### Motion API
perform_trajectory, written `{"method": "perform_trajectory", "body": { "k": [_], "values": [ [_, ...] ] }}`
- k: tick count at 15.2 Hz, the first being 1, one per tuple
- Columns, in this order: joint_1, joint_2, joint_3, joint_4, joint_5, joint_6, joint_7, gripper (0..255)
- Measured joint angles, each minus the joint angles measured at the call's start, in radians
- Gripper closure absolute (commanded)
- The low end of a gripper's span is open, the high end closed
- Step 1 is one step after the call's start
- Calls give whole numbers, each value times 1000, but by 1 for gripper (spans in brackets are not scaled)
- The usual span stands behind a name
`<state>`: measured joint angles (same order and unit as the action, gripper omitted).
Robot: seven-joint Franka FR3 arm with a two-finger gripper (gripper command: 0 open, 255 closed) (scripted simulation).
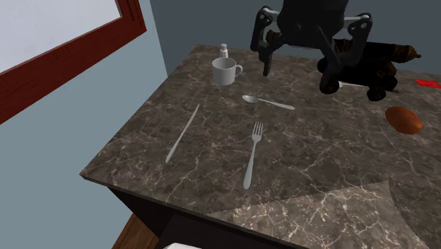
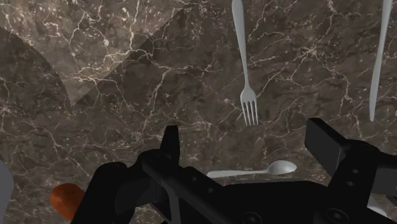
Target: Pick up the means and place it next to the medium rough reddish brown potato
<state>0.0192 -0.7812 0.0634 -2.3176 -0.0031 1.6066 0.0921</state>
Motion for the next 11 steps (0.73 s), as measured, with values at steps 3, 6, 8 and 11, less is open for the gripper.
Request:
{"method": "perform_trajectory", "body": {
  "k": [3, 6, 8, 11],
  "values": [
    [10, 4, 19, -18, 14, 16, 16, 0],
    [32, 25, 63, -60, 46, 67, 54, 0],
    [46, 36, 89, -91, 66, 100, 74, 0],
    [73, 82, 147, -119, 104, 163, 122, 0]
  ]
}}
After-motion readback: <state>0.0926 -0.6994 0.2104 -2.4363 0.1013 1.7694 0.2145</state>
